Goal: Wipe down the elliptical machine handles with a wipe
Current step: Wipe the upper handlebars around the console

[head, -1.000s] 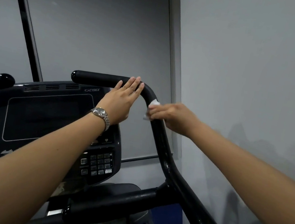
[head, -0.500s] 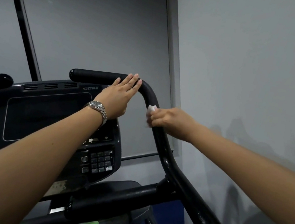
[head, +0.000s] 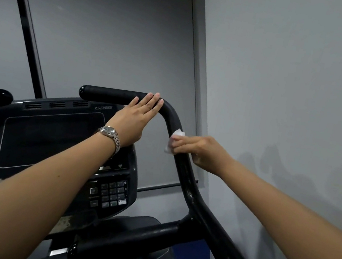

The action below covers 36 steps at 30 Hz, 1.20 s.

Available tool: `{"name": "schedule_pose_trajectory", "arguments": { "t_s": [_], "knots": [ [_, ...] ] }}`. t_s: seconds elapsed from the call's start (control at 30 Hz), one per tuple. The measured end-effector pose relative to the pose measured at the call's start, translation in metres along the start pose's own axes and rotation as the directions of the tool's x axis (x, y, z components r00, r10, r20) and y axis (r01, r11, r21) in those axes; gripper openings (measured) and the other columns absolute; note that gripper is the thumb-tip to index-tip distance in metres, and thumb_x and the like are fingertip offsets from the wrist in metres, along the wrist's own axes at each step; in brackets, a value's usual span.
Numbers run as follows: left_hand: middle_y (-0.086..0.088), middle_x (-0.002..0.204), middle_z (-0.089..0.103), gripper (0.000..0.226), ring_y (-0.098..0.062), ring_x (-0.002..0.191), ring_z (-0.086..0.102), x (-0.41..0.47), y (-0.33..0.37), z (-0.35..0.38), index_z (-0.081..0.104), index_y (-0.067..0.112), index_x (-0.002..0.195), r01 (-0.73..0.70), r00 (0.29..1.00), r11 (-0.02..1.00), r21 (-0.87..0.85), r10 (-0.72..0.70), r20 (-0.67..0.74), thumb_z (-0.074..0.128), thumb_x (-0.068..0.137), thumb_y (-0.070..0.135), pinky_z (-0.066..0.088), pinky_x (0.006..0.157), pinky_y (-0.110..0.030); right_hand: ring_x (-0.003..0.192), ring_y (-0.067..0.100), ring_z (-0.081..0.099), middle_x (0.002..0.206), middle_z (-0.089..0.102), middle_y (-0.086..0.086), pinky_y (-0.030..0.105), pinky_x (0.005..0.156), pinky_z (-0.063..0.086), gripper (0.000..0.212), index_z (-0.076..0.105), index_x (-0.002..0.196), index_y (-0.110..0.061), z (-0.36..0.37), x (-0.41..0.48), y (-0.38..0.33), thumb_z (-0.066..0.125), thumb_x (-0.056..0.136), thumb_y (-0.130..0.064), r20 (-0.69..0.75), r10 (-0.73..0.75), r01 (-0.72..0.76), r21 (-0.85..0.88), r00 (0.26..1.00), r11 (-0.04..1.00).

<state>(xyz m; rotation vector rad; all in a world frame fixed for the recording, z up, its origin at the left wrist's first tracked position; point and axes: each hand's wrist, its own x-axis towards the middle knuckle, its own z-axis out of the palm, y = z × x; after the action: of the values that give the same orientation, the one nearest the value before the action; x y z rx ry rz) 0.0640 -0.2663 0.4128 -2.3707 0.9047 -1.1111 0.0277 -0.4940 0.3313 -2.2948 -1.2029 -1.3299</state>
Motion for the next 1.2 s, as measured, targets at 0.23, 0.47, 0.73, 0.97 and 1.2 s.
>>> {"name": "schedule_pose_trajectory", "arguments": {
  "t_s": [0.23, 0.47, 0.73, 0.97, 1.2],
  "knots": [
    [-0.005, 0.156, -0.015, 0.086, -0.019, 0.144, -0.013, 0.0, -0.003, 0.0, -0.01, 0.015, 0.149, -0.007, 1.0, 1.0, -0.001, 0.007, 0.001, 0.038, 0.081, -0.01, -0.001, 0.116, -0.036, 0.121, 0.011, 0.055, 0.121, 0.063, -0.006, 0.028, 0.097, 0.05, 0.031, 0.074, 0.105, -0.01, 0.017, -0.034, -0.013, 0.054, 0.082, -0.005, -0.098, 0.146, -0.13, 0.156, 0.984, 0.979],
    [-0.006, 0.157, -0.012, 0.086, -0.021, 0.144, -0.011, 0.0, -0.003, 0.006, -0.008, 0.014, 0.148, -0.016, 0.999, 1.0, -0.008, 0.015, -0.048, 0.04, 0.081, -0.01, 0.001, 0.116, -0.037, 0.12, 0.007, 0.055, 0.123, 0.062, 0.003, 0.023, 0.107, 0.04, 0.037, 0.069, 0.111, -0.005, 0.026, -0.016, -0.017, 0.055, 0.084, 0.016, -0.147, 0.523, -0.4, 0.484, 0.839, 0.778],
    [-0.006, 0.157, -0.007, 0.084, -0.021, 0.144, -0.009, 0.001, -0.003, 0.01, -0.005, 0.014, 0.149, -0.018, 0.995, 1.0, -0.004, 0.017, -0.099, 0.043, 0.082, -0.008, -0.001, 0.115, -0.037, 0.105, 0.007, 0.065, 0.119, 0.066, -0.002, 0.037, 0.097, 0.05, 0.03, 0.071, 0.109, -0.014, 0.019, -0.004, -0.015, 0.061, 0.087, 0.004, -0.126, 0.656, -0.48, 0.582, 0.744, 0.656],
    [-0.007, 0.157, -0.006, 0.086, -0.021, 0.143, -0.008, 0.0, -0.004, 0.015, -0.005, 0.014, 0.148, -0.028, 0.992, 1.0, 0.009, 0.029, -0.122, 0.043, 0.081, -0.009, -0.002, 0.114, -0.036, 0.11, 0.008, 0.063, 0.116, 0.066, -0.002, 0.029, 0.101, 0.048, 0.028, 0.07, 0.109, -0.01, 0.019, -0.027, -0.024, 0.062, 0.087, 0.005, -0.063, 0.683, -0.522, 0.595, 0.728, 0.611],
    [-0.007, 0.157, -0.008, 0.086, -0.021, 0.144, -0.008, 0.002, -0.004, 0.015, -0.008, 0.014, 0.148, -0.027, 0.994, 0.999, 0.027, 0.029, -0.105, 0.044, 0.083, -0.007, -0.001, 0.115, -0.038, 0.109, 0.012, 0.064, 0.117, 0.067, 0.0, 0.029, 0.097, 0.05, 0.026, 0.069, 0.11, -0.015, 0.022, -0.028, -0.03, 0.062, 0.09, -0.002, -0.069, 0.722, -0.52, 0.647, 0.689, 0.558]
  ]
}}
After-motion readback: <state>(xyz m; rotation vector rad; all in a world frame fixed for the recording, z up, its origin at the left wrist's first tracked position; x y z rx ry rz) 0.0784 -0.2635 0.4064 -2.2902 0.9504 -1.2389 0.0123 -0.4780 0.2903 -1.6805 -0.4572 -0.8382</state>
